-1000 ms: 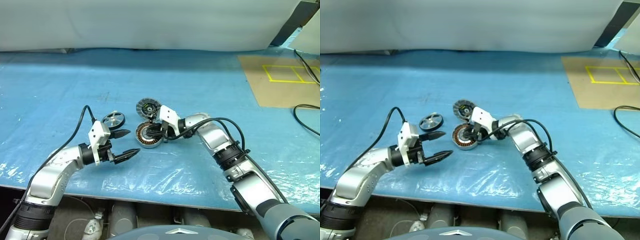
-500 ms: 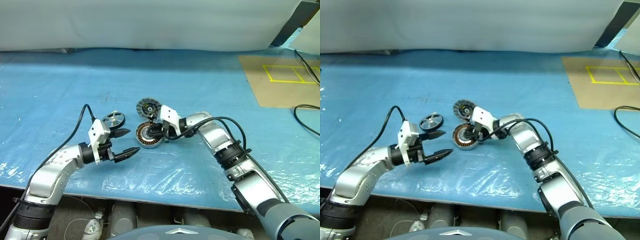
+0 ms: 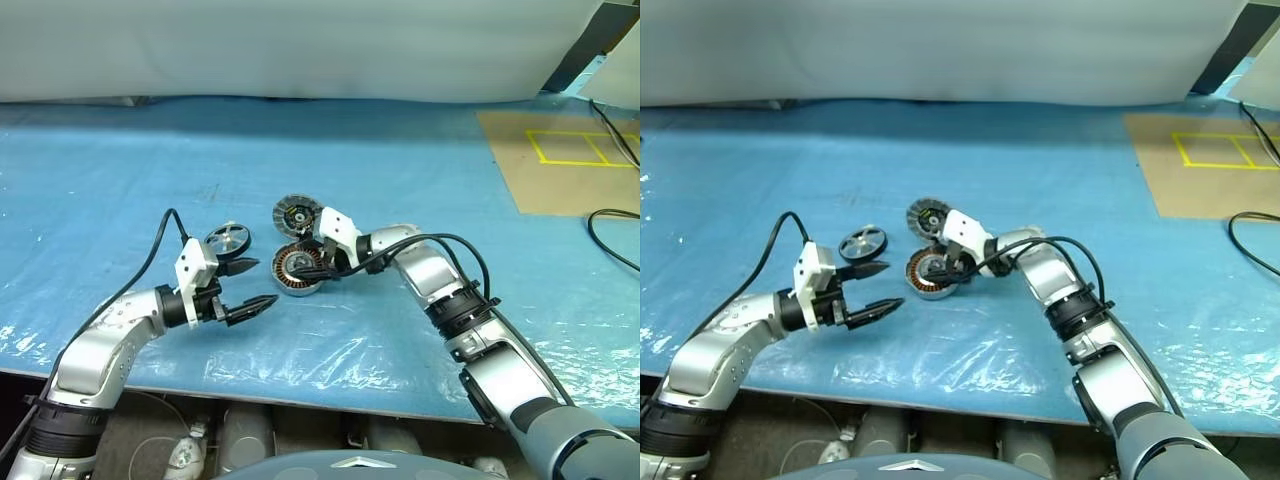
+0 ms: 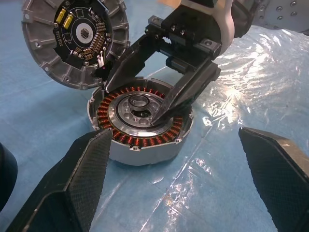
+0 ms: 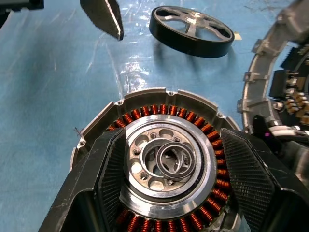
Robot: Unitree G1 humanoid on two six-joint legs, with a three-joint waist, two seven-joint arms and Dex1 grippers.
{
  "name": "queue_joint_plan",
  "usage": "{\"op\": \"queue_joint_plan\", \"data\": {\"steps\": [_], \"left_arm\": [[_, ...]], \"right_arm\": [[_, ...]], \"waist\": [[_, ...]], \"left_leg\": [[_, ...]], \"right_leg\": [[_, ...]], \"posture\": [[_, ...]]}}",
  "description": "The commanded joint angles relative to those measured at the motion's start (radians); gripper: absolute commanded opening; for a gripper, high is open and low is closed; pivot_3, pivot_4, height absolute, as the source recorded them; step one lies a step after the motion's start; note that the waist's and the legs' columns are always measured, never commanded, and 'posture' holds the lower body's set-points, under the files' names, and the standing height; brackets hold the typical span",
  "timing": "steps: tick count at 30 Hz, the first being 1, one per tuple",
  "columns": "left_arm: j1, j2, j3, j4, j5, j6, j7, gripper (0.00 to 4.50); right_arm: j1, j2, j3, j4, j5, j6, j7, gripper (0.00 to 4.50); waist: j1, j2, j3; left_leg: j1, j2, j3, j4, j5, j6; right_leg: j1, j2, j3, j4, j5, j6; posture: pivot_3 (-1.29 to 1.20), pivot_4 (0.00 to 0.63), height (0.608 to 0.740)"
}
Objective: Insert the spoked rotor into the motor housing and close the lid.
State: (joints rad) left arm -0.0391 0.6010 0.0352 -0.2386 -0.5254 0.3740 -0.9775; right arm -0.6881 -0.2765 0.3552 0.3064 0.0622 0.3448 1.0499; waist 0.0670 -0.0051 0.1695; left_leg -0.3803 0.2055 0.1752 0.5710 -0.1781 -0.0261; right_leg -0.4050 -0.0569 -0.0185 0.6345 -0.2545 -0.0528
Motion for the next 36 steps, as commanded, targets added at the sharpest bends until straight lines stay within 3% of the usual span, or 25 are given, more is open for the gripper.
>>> {"op": "queue_joint_plan", "data": {"steps": [1,2,5,12,13,36], "left_arm": [[0.002,0.006,0.019,-0.009,-0.004,-0.02,-0.01,4.42],[0.003,0.006,0.019,-0.009,-0.005,-0.02,-0.01,4.42],[0.005,0.007,0.017,-0.005,-0.004,-0.022,-0.012,4.42],[0.003,0.006,0.013,0.0,-0.002,-0.021,-0.016,4.42],[0.003,0.006,0.012,0.0,-0.001,-0.02,-0.016,4.42],[-0.023,-0.001,-0.002,0.007,0.014,-0.018,-0.009,4.42]], "right_arm": [[-0.022,0.002,-0.07,-0.104,0.097,0.072,0.024,3.26],[-0.02,0.003,-0.082,-0.126,0.117,0.095,0.027,3.26],[-0.011,-0.007,-0.091,-0.16,0.139,0.135,0.028,2.61],[0.051,-0.057,-0.048,-0.17,0.099,0.135,0.015,0.21],[0.055,-0.059,-0.045,-0.167,0.091,0.124,0.005,0.02],[0.018,-0.01,0.018,-0.056,-0.03,0.006,-0.104,0.02]], "waist": [[0.0,0.0,0.0],[0.001,0.0,0.0],[0.001,0.0,0.0],[0.002,0.0,0.0],[0.002,0.0,0.0],[-0.001,0.0,0.0]], "left_leg": [[0.0,0.0,0.0,0.0,0.0,0.0],[0.0,0.0,0.0,0.0,0.0,0.0],[0.0,0.0,0.0,0.0,0.0,0.0],[0.0,0.0,0.0,0.0,0.0,0.0],[0.0,0.0,0.0,0.0,0.0,0.0],[0.0,0.0,0.0,0.0,0.0,0.0]], "right_leg": [[0.0,0.0,0.0,0.0,0.0,0.0],[0.0,0.0,0.0,0.0,0.0,0.0],[0.0,0.0,0.0,0.0,0.0,0.0],[0.0,0.0,0.0,0.0,0.0,0.0],[0.0,0.0,0.0,0.0,0.0,0.0],[0.0,0.0,0.0,0.0,0.0,0.0]], "posture": [[0.0,0.15,0.74],[0.0,0.15,0.74],[0.0,0.15,0.74],[0.0,0.15,0.74],[0.0,0.15,0.74],[0.0,0.15,0.74]]}}
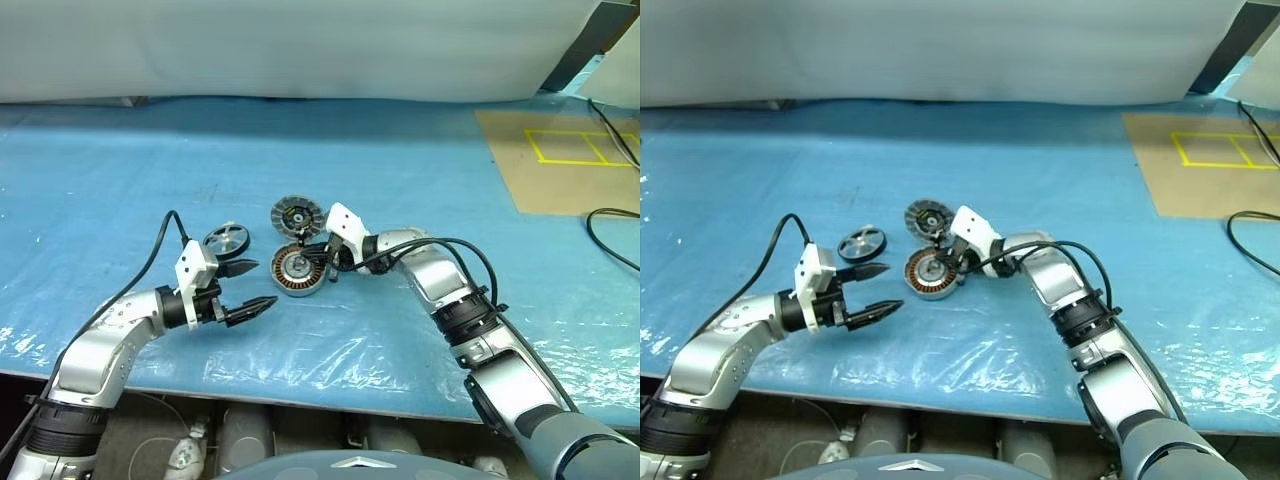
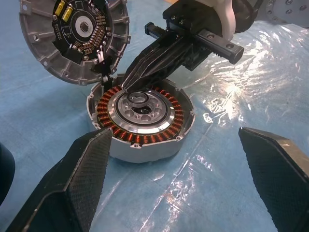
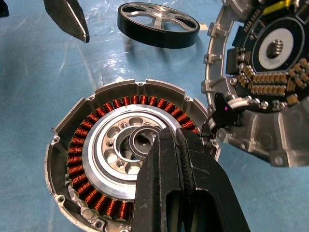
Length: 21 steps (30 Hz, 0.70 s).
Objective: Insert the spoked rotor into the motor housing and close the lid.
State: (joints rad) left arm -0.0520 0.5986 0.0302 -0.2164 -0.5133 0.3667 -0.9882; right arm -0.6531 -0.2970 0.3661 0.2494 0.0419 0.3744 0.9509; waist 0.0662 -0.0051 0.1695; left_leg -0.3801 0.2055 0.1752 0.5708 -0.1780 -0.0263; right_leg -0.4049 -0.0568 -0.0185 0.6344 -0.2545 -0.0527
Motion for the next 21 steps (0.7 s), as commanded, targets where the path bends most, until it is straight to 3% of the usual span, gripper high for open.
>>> {"op": "queue_joint_plan", "data": {"steps": [1,21], "left_arm": [[-0.009,0.001,0.004,-0.015,0.001,-0.01,0.001,4.42],[-0.01,-0.004,0.013,-0.012,-0.003,-0.004,0.012,4.42]], "right_arm": [[-0.02,0.016,0.011,0.005,-0.012,-0.021,-0.004,0.02],[-0.029,-0.014,0.015,0.034,-0.036,-0.054,0.059,0.02]], "waist": [[0.0,0.0,0.0],[0.0,0.0,0.0]], "left_leg": [[0.0,0.0,0.0,0.0,0.0,0.0],[0.0,0.0,0.0,0.0,0.0,0.0]], "right_leg": [[0.0,0.0,0.0,0.0,0.0,0.0],[0.0,0.0,0.0,0.0,0.0,0.0]], "posture": [[0.0,0.15,0.74],[0.0,0.15,0.74]]}}
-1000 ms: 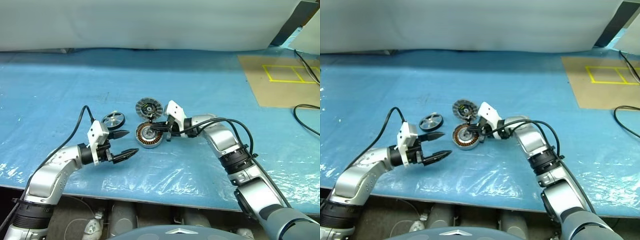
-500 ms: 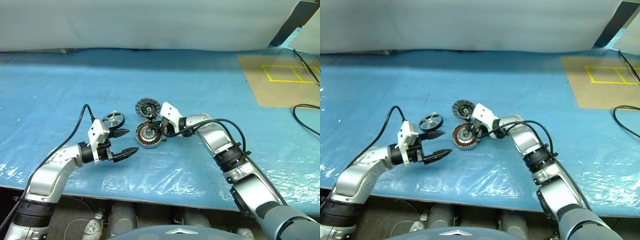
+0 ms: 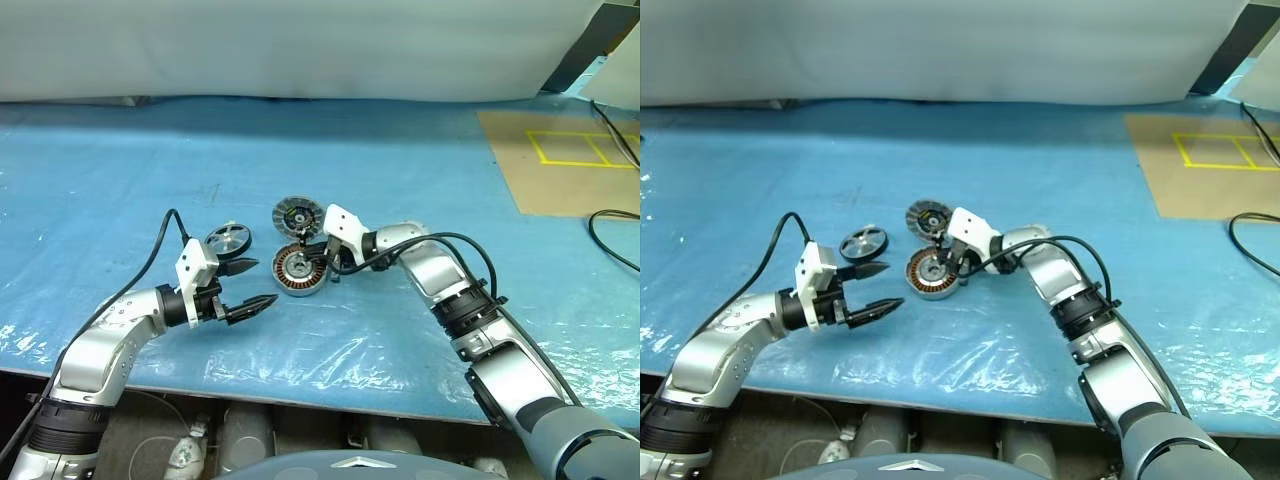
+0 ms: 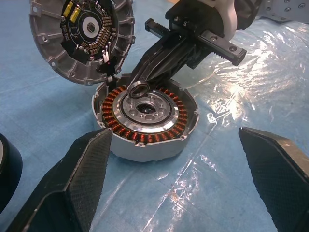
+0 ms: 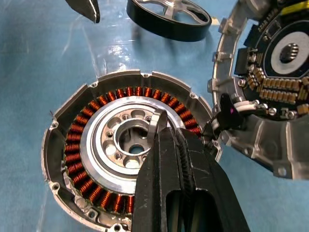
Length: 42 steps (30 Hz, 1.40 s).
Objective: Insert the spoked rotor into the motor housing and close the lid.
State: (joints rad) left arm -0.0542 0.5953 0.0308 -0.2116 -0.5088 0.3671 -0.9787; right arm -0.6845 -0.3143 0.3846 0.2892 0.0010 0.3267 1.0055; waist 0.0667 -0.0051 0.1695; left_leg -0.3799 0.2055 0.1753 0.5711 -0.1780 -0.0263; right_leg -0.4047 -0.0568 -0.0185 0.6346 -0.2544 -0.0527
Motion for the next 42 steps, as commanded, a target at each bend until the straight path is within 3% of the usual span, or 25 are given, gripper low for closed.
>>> {"op": "queue_joint_plan", "data": {"steps": [1,20,42], "left_arm": [[-0.013,-0.003,0.013,-0.011,-0.009,-0.005,0.003,4.42],[-0.018,0.0,0.021,-0.014,-0.024,0.016,0.005,4.42],[-0.013,-0.012,0.005,-0.003,-0.012,0.013,0.006,4.42]], "right_arm": [[0.0,0.01,-0.008,-0.012,0.014,0.002,0.006,0.02],[-0.047,0.093,-0.041,-0.038,0.075,0.069,0.003,0.02],[-0.178,-0.001,0.126,0.021,-0.114,-0.212,0.154,0.02]], "waist": [[-0.001,0.0,0.0],[-0.001,0.0,0.0],[-0.004,0.0,0.0]], "left_leg": [[0.0,0.0,0.0,0.0,0.0,0.0],[0.0,0.0,0.0,0.0,0.0,0.0],[0.0,0.0,0.0,0.0,0.0,0.0]], "right_leg": [[0.0,0.0,0.0,0.0,0.0,0.0],[0.0,0.0,0.0,0.0,0.0,0.0],[0.0,0.0,0.0,0.001,0.0,0.0]], "posture": [[0.0,0.15,0.74],[0.0,0.15,0.74],[0.0,0.15,0.74]]}}
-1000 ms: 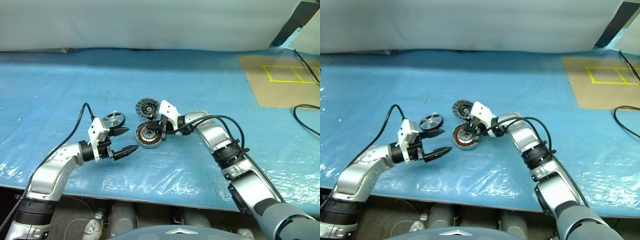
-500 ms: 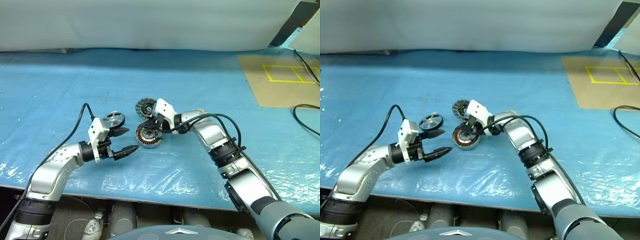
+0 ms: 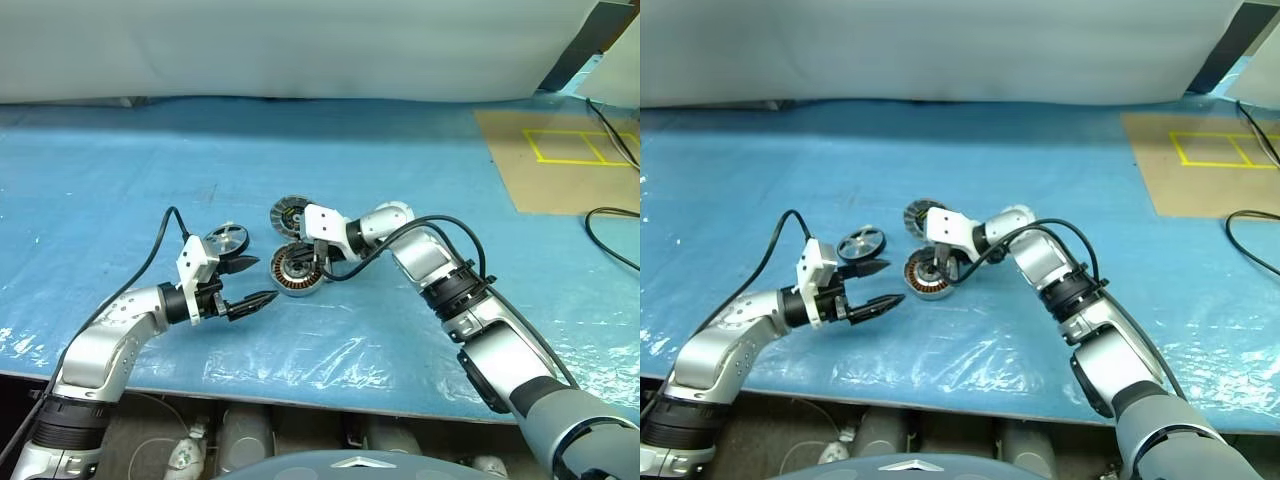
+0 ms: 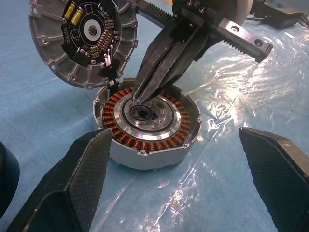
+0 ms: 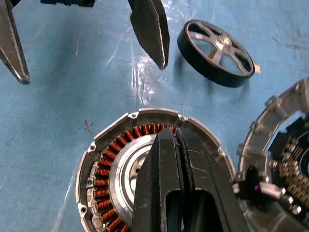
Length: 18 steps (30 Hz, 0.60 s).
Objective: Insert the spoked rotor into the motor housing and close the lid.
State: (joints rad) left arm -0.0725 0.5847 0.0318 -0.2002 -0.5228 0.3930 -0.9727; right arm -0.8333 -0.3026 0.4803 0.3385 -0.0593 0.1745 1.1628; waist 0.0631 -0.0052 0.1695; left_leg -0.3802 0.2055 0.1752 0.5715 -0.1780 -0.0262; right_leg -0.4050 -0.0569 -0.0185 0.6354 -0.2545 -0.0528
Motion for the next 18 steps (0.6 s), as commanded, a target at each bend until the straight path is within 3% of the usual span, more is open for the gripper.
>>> {"op": "queue_joint_plan", "data": {"steps": [1,8,18], "left_arm": [[0.007,-0.002,0.003,-0.016,0.003,-0.014,0.001,4.42],[0.016,-0.008,-0.004,-0.006,0.008,-0.022,-0.005,4.42],[0.029,-0.026,-0.008,0.001,0.013,-0.043,-0.006,4.42]], "right_arm": [[-0.04,-0.023,0.052,-0.026,-0.1,-0.09,-0.025,0.02],[-0.159,-0.092,0.145,-0.039,-0.263,-0.322,0.002,0.02],[-0.238,-0.044,0.175,0.033,-0.253,-0.468,0.117,0.02]], "waist": [[0.0,0.0,0.0],[-0.004,0.0,0.0],[-0.022,0.0,0.0]], "left_leg": [[0.0,0.0,0.0,0.0,0.0,0.0],[-0.001,0.0,0.0,0.001,0.0,0.0],[-0.002,0.0,0.0,0.002,-0.001,0.003]], "right_leg": [[0.0,0.0,0.0,0.0,0.0,0.0],[-0.001,0.0,0.0,0.001,0.0,0.0],[-0.001,0.0,0.0,0.002,0.0,0.0]], "posture": [[0.0,0.15,0.74],[0.0,0.15,0.74],[0.0,0.15,0.74]]}}
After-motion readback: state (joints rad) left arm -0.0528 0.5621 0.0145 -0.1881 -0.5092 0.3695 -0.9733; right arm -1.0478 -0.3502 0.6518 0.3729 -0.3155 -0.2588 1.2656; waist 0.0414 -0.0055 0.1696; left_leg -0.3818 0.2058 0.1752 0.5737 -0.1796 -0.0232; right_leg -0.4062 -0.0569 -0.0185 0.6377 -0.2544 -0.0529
